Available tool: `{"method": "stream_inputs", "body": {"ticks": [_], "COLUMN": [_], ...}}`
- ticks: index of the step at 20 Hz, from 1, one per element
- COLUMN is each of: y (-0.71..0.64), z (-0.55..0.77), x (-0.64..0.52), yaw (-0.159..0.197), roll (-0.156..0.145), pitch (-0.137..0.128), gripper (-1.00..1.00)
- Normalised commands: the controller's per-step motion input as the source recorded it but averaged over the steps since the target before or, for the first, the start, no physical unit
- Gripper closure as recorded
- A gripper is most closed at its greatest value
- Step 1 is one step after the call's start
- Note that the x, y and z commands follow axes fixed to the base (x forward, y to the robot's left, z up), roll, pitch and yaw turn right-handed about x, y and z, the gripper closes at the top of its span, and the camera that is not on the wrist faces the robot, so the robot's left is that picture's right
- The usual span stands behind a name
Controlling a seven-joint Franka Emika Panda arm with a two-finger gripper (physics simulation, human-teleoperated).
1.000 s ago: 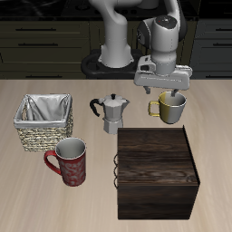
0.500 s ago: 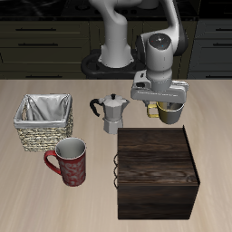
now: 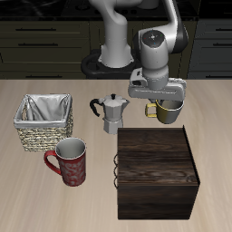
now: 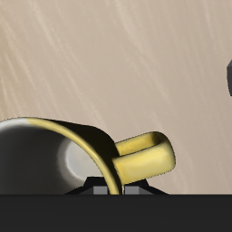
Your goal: Place the white and yellow mug in the basket
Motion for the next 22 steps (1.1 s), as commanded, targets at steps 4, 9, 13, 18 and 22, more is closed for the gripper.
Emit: {"method": "stream_inputs", "body": {"ticks": [4,9,13,18,22], "y": [-0.05,-0.09,-0.03,-0.06,0.02], "z": [0.19,0.55,0.47,0.63,0.51], "x": [0.09,0.01,0.13,0.13,-0.03], "yaw": [0.018,0.021,0.047,0.047,0.041], "roll": [0.003,0.001,-0.001,-0.025,0.036], "pitch": [-0.028,-0.099,-0.056,-0.077,-0.061], "gripper": [1.0,1.0,1.0,1.0,1.0]}}
